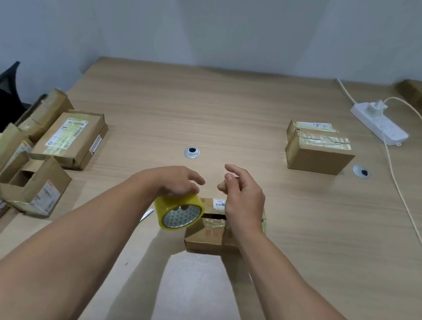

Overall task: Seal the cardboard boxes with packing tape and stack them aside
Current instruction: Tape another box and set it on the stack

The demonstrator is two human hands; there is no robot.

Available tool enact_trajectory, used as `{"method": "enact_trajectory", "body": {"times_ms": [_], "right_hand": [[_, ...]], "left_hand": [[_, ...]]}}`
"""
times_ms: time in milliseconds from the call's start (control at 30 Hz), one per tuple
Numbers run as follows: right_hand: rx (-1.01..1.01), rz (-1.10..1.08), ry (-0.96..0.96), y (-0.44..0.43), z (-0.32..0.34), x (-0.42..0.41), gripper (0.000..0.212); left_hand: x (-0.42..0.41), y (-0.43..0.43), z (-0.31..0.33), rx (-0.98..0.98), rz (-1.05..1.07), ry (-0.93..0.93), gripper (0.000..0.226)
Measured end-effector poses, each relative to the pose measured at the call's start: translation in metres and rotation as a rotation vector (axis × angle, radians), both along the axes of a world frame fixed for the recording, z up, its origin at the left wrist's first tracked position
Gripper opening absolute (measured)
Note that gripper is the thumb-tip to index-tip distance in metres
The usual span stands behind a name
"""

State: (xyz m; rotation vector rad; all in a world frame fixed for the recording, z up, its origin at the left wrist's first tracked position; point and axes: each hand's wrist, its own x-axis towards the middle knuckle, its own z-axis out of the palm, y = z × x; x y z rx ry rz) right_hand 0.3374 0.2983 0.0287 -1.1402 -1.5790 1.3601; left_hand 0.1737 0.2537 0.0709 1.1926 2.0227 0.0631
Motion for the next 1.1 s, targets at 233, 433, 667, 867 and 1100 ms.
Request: {"method": "enact_trajectory", "body": {"times_ms": [233,433,667,867,1100], "right_hand": [[-0.027,-0.035,0.133,0.031,0.012,0.012,0.026],[-0.093,-0.036,0.103,0.035,-0.004,0.021,0.022],[-0.165,-0.078,-0.089,0.033,-0.029,0.07,0.037],[-0.34,-0.203,0.046,0.034,-0.053,0.097,0.051],[-0.581,-0.41,0.299,0.023,-0.072,0.093,0.051]], "left_hand": [[0.005,-0.028,-0.021,0.018,-0.025,-0.004,0.035],[0.0,-0.031,-0.024,0.091,0.094,-0.061,0.014],[0.006,0.005,-0.015,0.009,-0.034,0.06,0.025],[0.033,0.035,-0.029,-0.098,-0.222,0.135,0.026],[0.049,0.045,-0.051,-0.197,-0.315,0.158,0.038]]}}
